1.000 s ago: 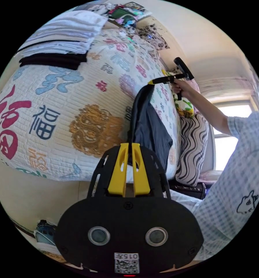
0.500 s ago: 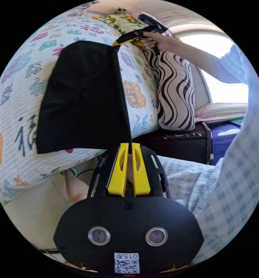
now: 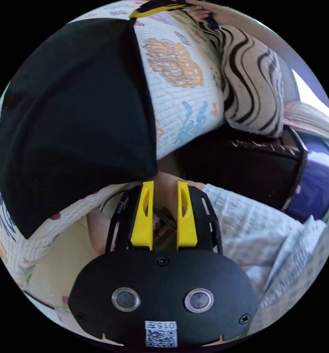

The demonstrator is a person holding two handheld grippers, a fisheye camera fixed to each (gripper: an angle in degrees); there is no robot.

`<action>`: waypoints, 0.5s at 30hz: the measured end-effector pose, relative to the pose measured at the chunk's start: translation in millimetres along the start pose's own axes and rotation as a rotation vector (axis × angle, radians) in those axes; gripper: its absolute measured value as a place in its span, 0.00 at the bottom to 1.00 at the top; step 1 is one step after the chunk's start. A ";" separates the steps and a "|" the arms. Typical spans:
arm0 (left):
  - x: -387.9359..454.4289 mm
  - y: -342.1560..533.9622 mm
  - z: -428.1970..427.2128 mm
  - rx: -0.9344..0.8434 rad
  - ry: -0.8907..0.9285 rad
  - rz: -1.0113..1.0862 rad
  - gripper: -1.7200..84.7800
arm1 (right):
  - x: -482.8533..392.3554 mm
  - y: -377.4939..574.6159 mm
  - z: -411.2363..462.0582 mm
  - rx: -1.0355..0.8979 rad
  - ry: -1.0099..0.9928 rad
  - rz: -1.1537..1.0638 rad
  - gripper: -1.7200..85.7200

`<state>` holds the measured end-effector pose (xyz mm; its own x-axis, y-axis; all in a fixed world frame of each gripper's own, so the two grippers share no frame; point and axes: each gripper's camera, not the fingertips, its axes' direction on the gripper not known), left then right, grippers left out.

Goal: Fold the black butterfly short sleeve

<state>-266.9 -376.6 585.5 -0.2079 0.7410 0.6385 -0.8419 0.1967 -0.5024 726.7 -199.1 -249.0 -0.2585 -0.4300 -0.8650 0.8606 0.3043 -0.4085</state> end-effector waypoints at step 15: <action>-162.3 -231.5 -211.9 -0.143 -0.054 0.611 0.16 | -26.3 7.7 -29.1 -0.060 -0.094 -0.191 0.13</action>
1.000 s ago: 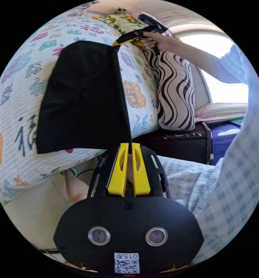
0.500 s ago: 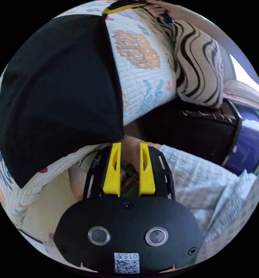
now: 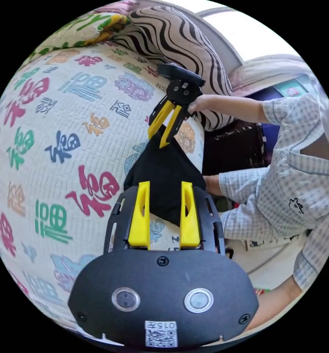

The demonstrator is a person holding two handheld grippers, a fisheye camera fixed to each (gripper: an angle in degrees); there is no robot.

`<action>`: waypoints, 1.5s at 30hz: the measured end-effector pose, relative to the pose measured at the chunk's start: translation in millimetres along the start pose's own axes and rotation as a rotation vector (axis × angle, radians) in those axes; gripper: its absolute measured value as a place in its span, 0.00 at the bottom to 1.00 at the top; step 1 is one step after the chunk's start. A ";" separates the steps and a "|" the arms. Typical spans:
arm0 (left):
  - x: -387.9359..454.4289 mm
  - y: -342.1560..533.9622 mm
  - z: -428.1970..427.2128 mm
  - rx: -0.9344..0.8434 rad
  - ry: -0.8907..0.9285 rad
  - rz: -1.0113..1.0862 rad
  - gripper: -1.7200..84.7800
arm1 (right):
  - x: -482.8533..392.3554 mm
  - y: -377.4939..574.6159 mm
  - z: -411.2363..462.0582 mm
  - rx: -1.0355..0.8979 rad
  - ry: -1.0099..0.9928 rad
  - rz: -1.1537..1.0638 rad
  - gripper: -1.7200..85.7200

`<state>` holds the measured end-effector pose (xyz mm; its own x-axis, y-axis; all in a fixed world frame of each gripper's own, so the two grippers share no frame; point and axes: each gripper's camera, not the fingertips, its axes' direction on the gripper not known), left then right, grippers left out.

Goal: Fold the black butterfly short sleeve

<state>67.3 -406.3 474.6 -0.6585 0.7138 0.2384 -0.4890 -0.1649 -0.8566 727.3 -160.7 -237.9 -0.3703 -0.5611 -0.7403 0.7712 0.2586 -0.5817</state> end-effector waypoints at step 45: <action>-239.6 -96.1 96.3 -0.355 0.312 0.263 0.11 | -13.3 84.6 -110.9 0.124 -0.134 0.134 0.04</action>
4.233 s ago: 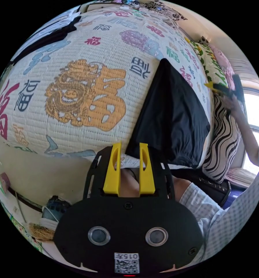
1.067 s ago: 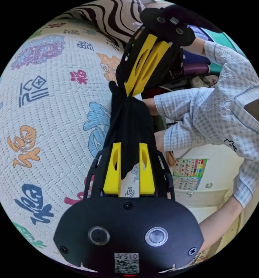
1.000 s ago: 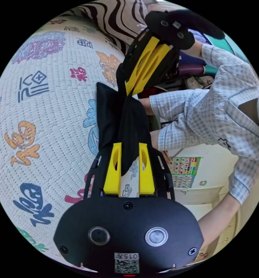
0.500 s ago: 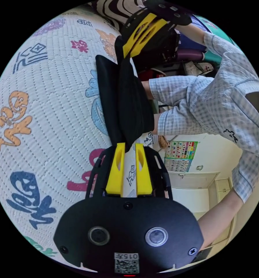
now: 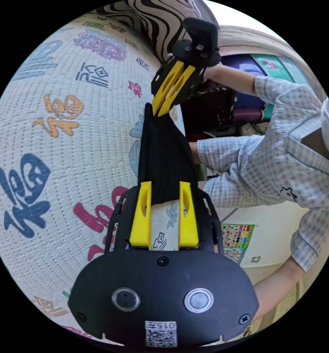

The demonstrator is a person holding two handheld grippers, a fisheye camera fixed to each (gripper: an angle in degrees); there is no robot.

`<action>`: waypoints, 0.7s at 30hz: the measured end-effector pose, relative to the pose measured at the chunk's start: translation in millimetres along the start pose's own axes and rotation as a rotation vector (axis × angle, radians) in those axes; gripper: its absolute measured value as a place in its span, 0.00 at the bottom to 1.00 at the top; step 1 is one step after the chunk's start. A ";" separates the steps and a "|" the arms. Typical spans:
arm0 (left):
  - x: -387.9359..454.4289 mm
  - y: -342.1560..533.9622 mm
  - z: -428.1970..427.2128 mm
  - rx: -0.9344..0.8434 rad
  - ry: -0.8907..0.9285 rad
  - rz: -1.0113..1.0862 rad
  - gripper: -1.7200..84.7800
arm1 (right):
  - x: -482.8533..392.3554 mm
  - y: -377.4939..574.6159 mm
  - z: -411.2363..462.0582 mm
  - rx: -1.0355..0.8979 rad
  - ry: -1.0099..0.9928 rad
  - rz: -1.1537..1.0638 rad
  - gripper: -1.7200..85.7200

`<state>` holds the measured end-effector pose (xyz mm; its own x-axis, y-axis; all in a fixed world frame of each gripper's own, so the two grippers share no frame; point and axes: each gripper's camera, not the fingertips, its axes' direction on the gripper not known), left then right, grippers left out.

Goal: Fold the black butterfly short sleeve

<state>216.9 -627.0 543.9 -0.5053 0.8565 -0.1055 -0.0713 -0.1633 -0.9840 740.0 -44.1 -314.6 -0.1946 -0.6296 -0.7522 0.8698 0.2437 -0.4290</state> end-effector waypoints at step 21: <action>-3.5 48.6 -22.0 0.061 -0.034 -0.193 0.07 | -11.8 70.6 -35.9 0.126 0.112 0.158 0.08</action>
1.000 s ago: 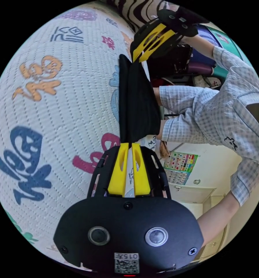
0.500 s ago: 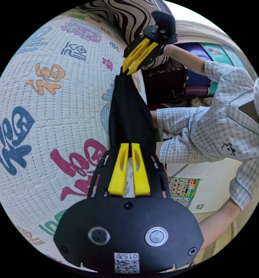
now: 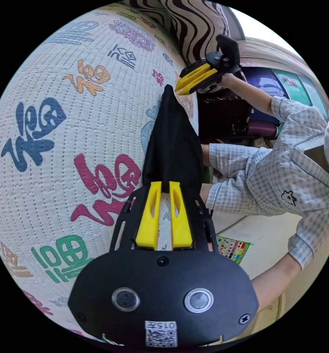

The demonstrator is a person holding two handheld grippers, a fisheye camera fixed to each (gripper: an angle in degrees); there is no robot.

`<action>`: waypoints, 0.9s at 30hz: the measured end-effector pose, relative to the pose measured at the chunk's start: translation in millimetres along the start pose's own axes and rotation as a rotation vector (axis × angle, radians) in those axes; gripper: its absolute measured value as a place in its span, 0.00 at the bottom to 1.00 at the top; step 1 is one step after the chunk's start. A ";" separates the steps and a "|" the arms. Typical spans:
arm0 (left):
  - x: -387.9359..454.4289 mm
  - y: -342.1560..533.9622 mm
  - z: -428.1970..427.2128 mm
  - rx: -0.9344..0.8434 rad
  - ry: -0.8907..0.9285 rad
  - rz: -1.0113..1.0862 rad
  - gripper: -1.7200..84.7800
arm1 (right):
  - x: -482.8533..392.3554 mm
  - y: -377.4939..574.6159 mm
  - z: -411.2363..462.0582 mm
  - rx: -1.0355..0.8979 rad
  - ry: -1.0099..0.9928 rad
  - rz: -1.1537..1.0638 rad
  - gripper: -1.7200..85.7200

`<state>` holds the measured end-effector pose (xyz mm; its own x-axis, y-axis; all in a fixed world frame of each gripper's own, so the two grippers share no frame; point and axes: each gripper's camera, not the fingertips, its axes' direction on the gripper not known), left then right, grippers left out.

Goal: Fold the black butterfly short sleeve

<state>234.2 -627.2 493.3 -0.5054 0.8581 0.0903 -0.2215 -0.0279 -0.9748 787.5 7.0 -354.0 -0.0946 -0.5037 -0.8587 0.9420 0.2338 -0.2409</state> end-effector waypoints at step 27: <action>55.3 72.8 -48.3 0.171 -0.200 -0.244 0.08 | 25.3 16.8 -46.7 0.047 -0.102 0.108 0.09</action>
<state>230.4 -557.0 417.4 -0.5702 0.7330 0.3710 -0.4839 0.0652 -0.8727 785.9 37.0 -400.8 0.0395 -0.5604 -0.8273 0.9593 0.2530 -0.1256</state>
